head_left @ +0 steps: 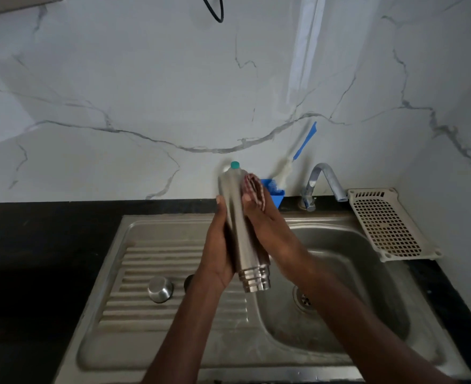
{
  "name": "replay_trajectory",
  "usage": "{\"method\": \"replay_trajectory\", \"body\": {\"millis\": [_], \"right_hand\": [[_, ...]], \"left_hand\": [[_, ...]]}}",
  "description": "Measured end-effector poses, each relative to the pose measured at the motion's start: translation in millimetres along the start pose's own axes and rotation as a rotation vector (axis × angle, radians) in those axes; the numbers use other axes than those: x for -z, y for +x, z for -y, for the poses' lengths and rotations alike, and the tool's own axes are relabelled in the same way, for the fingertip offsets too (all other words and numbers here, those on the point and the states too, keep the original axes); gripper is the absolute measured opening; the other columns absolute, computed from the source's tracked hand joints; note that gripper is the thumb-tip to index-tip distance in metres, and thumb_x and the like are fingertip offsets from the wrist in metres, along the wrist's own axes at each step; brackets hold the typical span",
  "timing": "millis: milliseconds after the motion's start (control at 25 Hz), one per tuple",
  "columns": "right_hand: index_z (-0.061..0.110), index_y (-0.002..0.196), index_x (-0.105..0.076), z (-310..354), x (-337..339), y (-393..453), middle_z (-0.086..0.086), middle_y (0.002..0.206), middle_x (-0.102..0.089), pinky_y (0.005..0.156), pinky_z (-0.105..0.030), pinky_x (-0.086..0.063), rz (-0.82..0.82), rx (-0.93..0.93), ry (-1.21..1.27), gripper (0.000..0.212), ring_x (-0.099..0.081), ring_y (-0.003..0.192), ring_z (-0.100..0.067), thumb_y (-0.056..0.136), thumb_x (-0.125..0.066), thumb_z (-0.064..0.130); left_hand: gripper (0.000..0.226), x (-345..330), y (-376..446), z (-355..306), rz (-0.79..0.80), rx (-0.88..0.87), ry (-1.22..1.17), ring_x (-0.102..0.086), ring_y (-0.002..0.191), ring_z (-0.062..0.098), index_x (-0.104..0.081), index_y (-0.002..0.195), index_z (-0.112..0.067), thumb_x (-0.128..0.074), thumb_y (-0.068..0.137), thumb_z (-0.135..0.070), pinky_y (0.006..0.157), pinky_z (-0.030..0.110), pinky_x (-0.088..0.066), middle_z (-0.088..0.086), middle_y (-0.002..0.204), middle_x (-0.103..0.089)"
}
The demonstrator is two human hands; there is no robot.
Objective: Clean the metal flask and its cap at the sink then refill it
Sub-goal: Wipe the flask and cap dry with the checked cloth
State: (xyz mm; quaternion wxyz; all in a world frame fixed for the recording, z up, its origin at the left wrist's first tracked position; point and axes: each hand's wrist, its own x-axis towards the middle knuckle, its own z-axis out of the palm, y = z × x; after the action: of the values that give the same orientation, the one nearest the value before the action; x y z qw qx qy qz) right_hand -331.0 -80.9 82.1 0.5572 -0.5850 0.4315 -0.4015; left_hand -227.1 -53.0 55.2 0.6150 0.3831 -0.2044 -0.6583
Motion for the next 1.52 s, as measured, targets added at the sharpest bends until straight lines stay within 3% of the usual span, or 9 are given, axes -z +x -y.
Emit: {"method": "replay_trajectory", "body": {"millis": [200,320,440,560,720,920,1120,1240,1520], "right_hand": [[0.033,0.162,-0.021,-37,0,-78,0.021,0.169,-0.011,0.126,-0.027,-0.025,0.148,0.238,-0.381,0.062,-0.016,0.153,0.006,0.106,-0.046,0.041],[0.035,0.161,-0.024,-27,2,-52,0.011,0.172,0.004,0.128,-0.043,-0.022,0.07,0.423,-0.624,0.058,-0.002,0.159,-0.013,0.108,-0.047,0.034],[0.057,0.152,-0.018,8,4,-4,0.021,0.165,-0.018,0.129,-0.043,-0.017,-0.057,0.377,-0.338,0.057,-0.01,0.158,-0.014,0.11,-0.045,0.03],[0.04,0.156,-0.031,20,15,9,0.022,0.153,-0.043,0.124,-0.033,-0.029,-0.075,0.042,0.029,0.052,-0.038,0.144,-0.003,0.107,-0.048,0.043],[0.037,0.159,-0.028,-12,11,-39,0.008,0.159,-0.043,0.12,-0.049,-0.037,0.054,0.084,-0.133,0.064,-0.042,0.146,-0.013,0.102,-0.047,0.057],[0.03,0.16,-0.03,-13,9,-54,0.014,0.172,0.002,0.129,-0.039,-0.019,0.083,0.397,-0.575,0.055,0.0,0.158,-0.007,0.108,-0.049,0.033],[0.044,0.155,-0.03,26,16,3,0.028,0.157,-0.029,0.124,-0.019,-0.024,-0.119,0.163,-0.084,0.049,-0.028,0.147,0.007,0.108,-0.045,0.043],[0.042,0.159,-0.026,16,23,-12,0.014,0.159,-0.041,0.122,-0.036,-0.034,-0.05,0.007,-0.014,0.061,-0.042,0.142,-0.002,0.103,-0.045,0.056],[0.045,0.156,-0.02,4,17,-57,0.024,0.169,-0.002,0.12,-0.009,-0.016,0.132,0.326,-0.496,0.056,-0.003,0.154,0.007,0.107,-0.046,0.039]], "left_hand": [[0.081,33,30,3,-0.135,-0.044,-0.029,-0.065,0.111,0.04,-0.053,0.144,0.0,-0.074,0.09,-0.057,0.102,0.057,-0.056,0.034,0.138,-0.058],[0.059,25,14,10,-0.046,-0.007,0.057,-0.069,0.111,0.025,-0.06,0.139,-0.007,-0.051,0.104,-0.054,0.101,0.043,-0.057,0.018,0.129,-0.068],[0.058,8,2,24,0.026,0.021,0.117,-0.069,0.121,0.02,-0.058,0.146,-0.016,-0.035,0.11,-0.055,0.098,0.037,-0.056,0.008,0.132,-0.072],[0.071,-3,-2,23,0.013,-0.018,0.036,-0.06,0.135,0.034,-0.056,0.149,-0.015,-0.042,0.102,-0.066,0.112,0.05,-0.047,0.017,0.144,-0.063],[0.067,-5,7,-2,-0.026,-0.061,-0.062,-0.073,0.109,0.033,-0.065,0.133,-0.006,-0.041,0.104,-0.062,0.094,0.043,-0.06,0.021,0.121,-0.073],[0.059,5,15,1,-0.056,-0.096,0.024,-0.066,0.118,0.036,-0.06,0.136,0.001,-0.044,0.108,-0.048,0.102,0.044,-0.056,0.026,0.127,-0.069],[0.073,-14,-4,13,0.095,-0.009,0.008,-0.061,0.135,0.033,-0.056,0.149,-0.012,-0.031,0.106,-0.066,0.11,0.047,-0.05,0.018,0.143,-0.064],[0.066,-21,-4,3,0.089,-0.017,-0.018,-0.067,0.126,0.033,-0.065,0.139,-0.013,-0.041,0.104,-0.063,0.106,0.049,-0.054,0.019,0.137,-0.068],[0.069,-11,10,0,0.02,-0.023,-0.149,-0.072,0.105,0.027,-0.067,0.132,-0.004,-0.036,0.107,-0.061,0.096,0.039,-0.058,0.017,0.115,-0.072]]}}
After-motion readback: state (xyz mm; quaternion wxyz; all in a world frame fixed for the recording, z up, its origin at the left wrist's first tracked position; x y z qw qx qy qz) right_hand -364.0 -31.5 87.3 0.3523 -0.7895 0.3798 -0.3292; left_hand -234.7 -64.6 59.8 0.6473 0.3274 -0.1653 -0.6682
